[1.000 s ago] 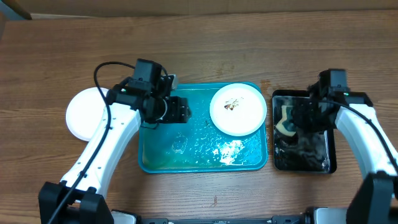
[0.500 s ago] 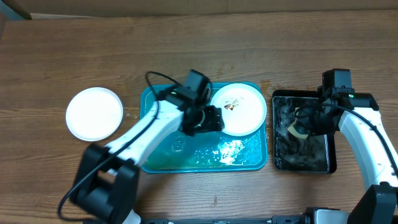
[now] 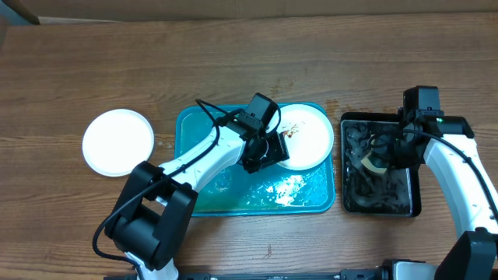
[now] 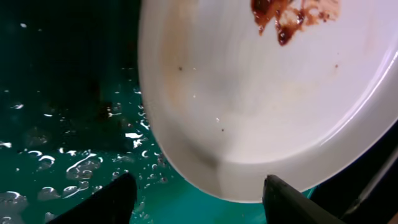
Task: Clean dirty plates on tray and stack at the side
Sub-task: 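Hold the white plate rim with left gripper, tilting it up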
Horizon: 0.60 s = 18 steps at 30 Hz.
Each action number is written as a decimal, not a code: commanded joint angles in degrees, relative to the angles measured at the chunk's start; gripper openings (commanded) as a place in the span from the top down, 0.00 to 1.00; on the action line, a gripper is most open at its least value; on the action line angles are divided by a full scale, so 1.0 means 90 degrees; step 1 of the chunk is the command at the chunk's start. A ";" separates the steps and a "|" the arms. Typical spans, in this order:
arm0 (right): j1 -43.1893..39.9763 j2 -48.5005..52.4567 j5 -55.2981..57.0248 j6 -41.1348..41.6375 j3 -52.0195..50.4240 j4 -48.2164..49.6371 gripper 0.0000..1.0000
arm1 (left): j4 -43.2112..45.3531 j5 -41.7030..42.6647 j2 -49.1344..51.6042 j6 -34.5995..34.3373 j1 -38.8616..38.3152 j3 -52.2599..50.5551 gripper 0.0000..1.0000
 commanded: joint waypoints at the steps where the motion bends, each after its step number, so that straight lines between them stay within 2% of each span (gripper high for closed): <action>1: -0.0002 -0.0053 0.0046 0.0022 0.0083 0.0027 0.96 | 0.0022 -0.0512 0.0119 -0.0231 -0.0022 0.0097 0.32; 15: -0.0002 -0.0056 0.0044 0.0022 0.0083 0.0034 0.96 | 0.0019 -0.0534 0.0153 -0.0282 -0.0287 0.0097 0.37; 18: -0.0002 -0.0056 0.0044 0.0022 0.0083 0.0032 0.96 | 0.0002 -0.0804 0.0155 -0.0279 -0.0423 0.0095 0.37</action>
